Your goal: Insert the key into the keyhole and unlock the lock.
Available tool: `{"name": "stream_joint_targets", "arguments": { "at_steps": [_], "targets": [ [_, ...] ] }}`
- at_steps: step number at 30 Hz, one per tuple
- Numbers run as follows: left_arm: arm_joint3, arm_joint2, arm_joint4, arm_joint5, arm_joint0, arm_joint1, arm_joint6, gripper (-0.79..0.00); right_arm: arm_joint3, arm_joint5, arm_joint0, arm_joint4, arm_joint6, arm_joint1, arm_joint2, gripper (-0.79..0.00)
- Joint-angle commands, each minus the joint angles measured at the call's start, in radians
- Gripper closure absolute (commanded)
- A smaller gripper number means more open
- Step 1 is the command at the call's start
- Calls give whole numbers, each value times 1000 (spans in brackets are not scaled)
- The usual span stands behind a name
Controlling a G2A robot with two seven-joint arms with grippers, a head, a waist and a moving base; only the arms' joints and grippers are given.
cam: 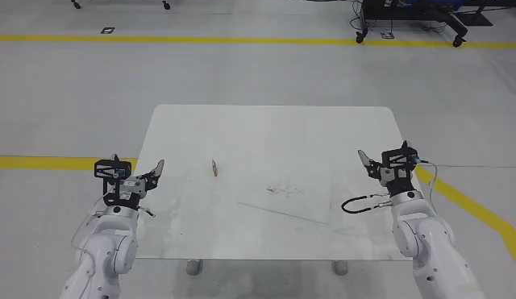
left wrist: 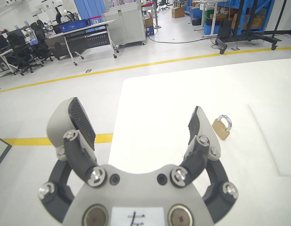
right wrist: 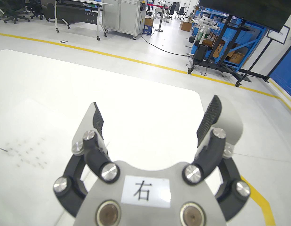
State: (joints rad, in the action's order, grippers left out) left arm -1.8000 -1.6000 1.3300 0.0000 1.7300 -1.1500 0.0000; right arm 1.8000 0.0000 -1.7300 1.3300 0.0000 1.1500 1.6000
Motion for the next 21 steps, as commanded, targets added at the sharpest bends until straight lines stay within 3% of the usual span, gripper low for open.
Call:
{"name": "stream_joint_targets", "arguments": {
  "at_steps": [1, 8, 17, 21],
  "targets": [
    [0, 0, 0, 0, 0, 0, 0, -785, 0, 0, 0, 0, 0, 0, 0, -784],
    [0, 0, 0, 0, 0, 0, 0, -785, -8, -21, 7, -1, 7, 1, -17, -785],
    [0, 0, 0, 0, 0, 0, 0, -785, -228, -207, 264, 12, 128, 26, -267, -785],
    [0, 0, 0, 0, 0, 0, 0, -785, -228, -207, 264, 12, 128, 26, -267, -785]
  ]
}}
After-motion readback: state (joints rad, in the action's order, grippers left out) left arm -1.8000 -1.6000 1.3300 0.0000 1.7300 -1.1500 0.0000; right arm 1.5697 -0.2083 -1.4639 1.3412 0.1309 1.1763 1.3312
